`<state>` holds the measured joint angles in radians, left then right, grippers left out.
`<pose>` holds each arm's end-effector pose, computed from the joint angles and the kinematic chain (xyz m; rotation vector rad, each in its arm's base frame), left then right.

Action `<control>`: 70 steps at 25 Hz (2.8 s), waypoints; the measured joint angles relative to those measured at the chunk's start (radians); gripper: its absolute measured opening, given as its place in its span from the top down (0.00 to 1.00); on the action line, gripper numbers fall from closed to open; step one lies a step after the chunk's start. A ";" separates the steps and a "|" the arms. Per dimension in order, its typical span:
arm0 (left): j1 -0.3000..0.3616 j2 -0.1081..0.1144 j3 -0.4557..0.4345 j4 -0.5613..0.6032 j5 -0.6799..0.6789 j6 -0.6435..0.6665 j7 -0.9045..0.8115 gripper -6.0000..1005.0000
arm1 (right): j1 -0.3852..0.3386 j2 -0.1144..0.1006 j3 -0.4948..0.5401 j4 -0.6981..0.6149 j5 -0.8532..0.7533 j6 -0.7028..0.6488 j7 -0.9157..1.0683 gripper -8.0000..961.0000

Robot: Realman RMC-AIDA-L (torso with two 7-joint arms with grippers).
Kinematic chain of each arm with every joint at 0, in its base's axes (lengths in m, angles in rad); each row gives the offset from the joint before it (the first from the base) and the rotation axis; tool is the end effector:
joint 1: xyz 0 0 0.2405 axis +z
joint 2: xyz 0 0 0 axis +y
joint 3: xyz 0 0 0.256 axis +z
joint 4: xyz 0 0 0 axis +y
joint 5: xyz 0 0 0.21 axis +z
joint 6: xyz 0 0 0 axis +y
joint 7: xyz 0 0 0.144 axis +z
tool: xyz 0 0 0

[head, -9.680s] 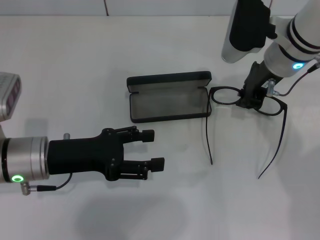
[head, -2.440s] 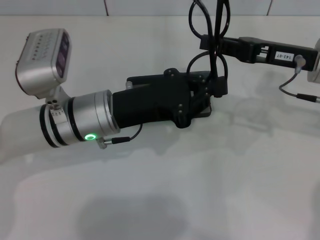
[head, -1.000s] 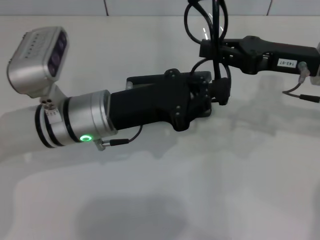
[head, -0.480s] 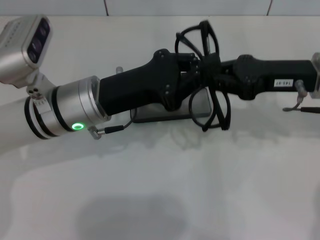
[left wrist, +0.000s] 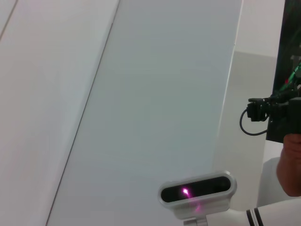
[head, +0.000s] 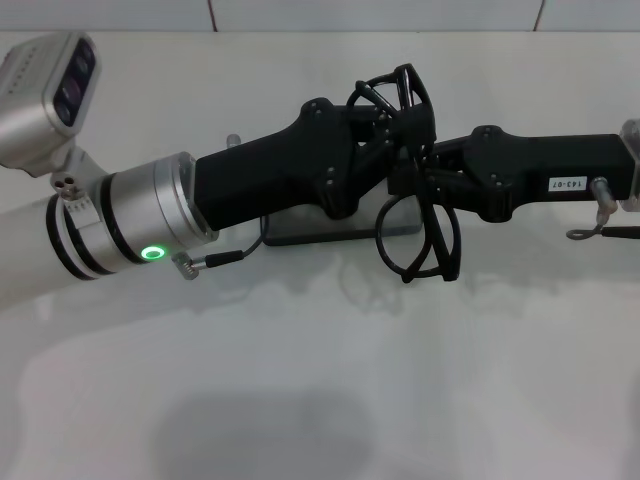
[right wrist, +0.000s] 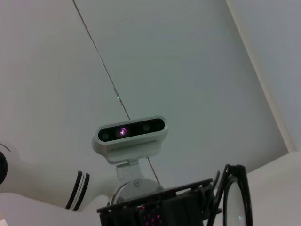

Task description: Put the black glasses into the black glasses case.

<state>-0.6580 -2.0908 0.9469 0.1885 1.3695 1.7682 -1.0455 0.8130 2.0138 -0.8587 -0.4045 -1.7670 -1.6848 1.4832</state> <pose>-0.1847 0.3083 -0.0389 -2.6006 -0.4270 -1.5492 0.1604 0.3585 -0.0164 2.8314 -0.5429 -0.9881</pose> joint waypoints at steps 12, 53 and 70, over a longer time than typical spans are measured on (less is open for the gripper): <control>0.111 0.008 -0.001 0.140 -0.109 0.090 -0.065 0.97 | -0.072 -0.007 0.051 -0.097 0.014 0.011 0.000 0.88; 0.295 0.140 -0.002 0.262 0.160 -0.143 -0.265 0.37 | 0.085 0.014 -0.883 -0.568 -0.392 0.626 0.017 0.88; 0.293 0.127 -0.002 0.261 0.161 -0.151 -0.268 0.37 | 0.142 0.014 -0.960 -0.488 -0.369 0.795 0.025 0.88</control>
<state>-0.3651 -1.9638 0.9449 0.4491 1.5302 1.6171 -1.3139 0.9545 2.0278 -1.8183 -0.8921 -2.1363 -0.8897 1.5080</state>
